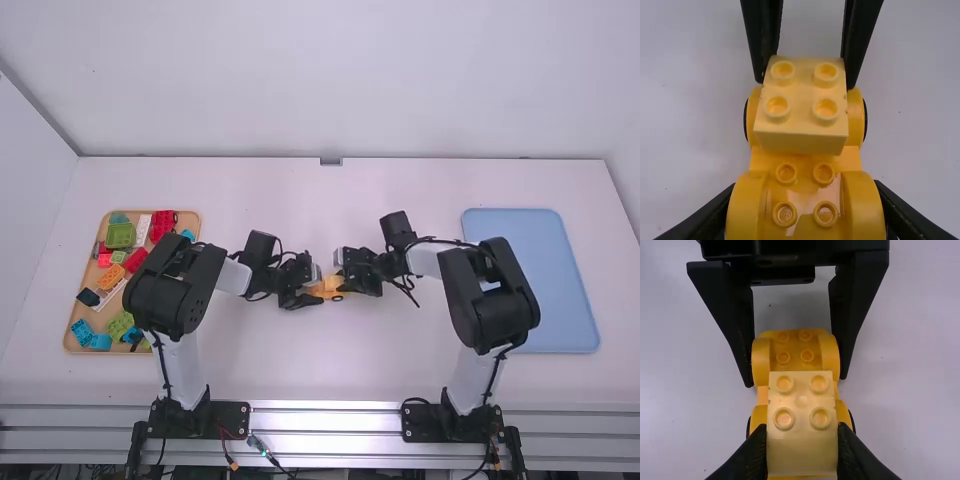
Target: Assemble lego blocks to make yellow taxi
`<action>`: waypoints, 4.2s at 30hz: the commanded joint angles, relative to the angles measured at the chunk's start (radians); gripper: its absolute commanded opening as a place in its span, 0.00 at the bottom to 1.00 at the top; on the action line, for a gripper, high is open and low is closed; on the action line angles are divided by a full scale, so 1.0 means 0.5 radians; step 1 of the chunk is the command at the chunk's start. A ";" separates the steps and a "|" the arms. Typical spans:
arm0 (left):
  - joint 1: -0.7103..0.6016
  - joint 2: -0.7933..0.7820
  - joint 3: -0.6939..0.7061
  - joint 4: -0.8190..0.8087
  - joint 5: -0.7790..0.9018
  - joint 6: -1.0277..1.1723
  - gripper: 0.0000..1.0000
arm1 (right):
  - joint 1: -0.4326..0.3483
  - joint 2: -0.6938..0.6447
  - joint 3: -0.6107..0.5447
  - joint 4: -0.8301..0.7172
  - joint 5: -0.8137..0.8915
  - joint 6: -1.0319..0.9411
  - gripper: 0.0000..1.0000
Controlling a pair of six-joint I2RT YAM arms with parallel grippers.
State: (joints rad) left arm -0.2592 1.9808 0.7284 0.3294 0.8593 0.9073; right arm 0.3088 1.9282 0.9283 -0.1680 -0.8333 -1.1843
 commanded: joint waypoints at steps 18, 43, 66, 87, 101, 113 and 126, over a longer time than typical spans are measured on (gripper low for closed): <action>-0.005 0.030 -0.028 -0.052 -0.188 0.065 0.38 | 0.050 -0.076 -0.021 0.012 0.129 -0.018 0.17; 0.005 0.030 -0.028 -0.050 -0.231 0.050 0.38 | -0.009 -0.209 -0.108 -0.026 0.038 -0.085 0.15; -0.018 0.030 -0.028 -0.247 -0.172 0.221 0.33 | -0.014 -0.206 -0.377 0.478 -0.008 0.178 0.16; -0.031 0.030 -0.028 -0.217 -0.111 0.243 0.36 | 0.095 -0.206 -0.376 0.485 0.114 0.244 0.18; -0.032 0.030 -0.028 -0.220 -0.120 0.222 0.35 | 0.060 -0.206 -0.376 0.480 0.143 0.266 0.37; -0.032 0.030 -0.028 -0.216 -0.128 0.224 0.35 | 0.074 -0.315 -0.333 0.570 -0.088 0.285 0.78; -0.032 0.030 -0.028 -0.203 -0.133 0.221 0.33 | 0.068 -0.085 -0.298 0.605 -0.343 0.281 0.00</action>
State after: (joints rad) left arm -0.2653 1.9697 0.7414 0.2470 0.8551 1.0374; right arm 0.3439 1.8256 0.7582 0.1322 -0.9371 -1.0454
